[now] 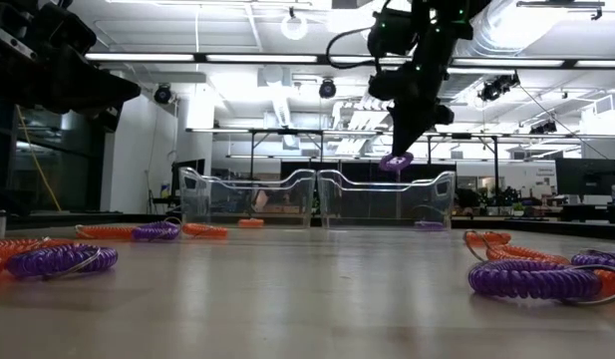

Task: Sort spring keychains
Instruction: Put the violet spring keychain into the right transparent bin, then put the orange spring keychain into the left transparent bin

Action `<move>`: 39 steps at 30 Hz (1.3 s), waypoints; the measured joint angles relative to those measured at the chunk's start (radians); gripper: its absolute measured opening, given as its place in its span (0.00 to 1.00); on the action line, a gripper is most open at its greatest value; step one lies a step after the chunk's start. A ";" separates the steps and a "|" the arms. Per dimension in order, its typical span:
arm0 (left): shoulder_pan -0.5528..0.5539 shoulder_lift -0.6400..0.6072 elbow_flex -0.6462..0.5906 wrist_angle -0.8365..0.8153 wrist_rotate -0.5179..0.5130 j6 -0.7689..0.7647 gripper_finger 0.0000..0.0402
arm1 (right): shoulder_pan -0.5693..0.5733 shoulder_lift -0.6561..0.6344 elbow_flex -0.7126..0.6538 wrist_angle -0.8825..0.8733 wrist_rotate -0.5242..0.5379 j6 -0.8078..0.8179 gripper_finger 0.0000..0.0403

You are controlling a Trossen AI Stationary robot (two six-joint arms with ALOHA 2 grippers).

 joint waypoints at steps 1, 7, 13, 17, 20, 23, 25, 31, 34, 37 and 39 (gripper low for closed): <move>0.000 0.000 0.000 0.000 0.000 0.000 0.00 | -0.015 0.000 0.000 0.013 0.003 0.001 0.00; 0.000 0.000 0.000 0.000 0.000 0.000 0.00 | -0.109 0.011 0.000 0.017 0.047 0.041 0.00; 0.000 0.000 0.000 0.000 0.000 0.000 0.00 | -0.176 0.049 0.000 0.025 0.043 0.042 0.01; 0.000 0.000 0.000 0.000 0.000 0.000 0.00 | -0.204 0.082 0.000 0.027 0.041 0.042 0.01; 0.000 0.000 0.000 0.000 0.000 0.000 0.00 | -0.214 0.096 0.000 0.027 0.047 0.042 0.03; 0.000 0.000 0.000 0.000 0.000 0.000 0.00 | -0.217 0.103 0.000 0.026 0.048 0.042 0.06; 0.000 0.000 0.000 0.000 0.000 0.000 0.00 | -0.216 0.103 0.000 0.027 0.051 0.042 0.09; 0.000 0.000 0.000 0.000 0.000 0.000 0.00 | -0.215 0.103 0.000 0.023 0.083 0.070 0.22; 0.000 0.000 0.000 0.000 0.000 0.000 0.00 | -0.213 0.103 0.000 0.023 0.076 0.087 0.29; 0.000 0.000 0.000 0.000 0.000 0.000 0.00 | -0.203 0.103 0.000 0.023 0.075 0.087 0.36; 0.000 0.000 0.000 0.000 0.000 0.000 0.00 | -0.195 0.103 0.000 0.023 0.075 0.087 0.40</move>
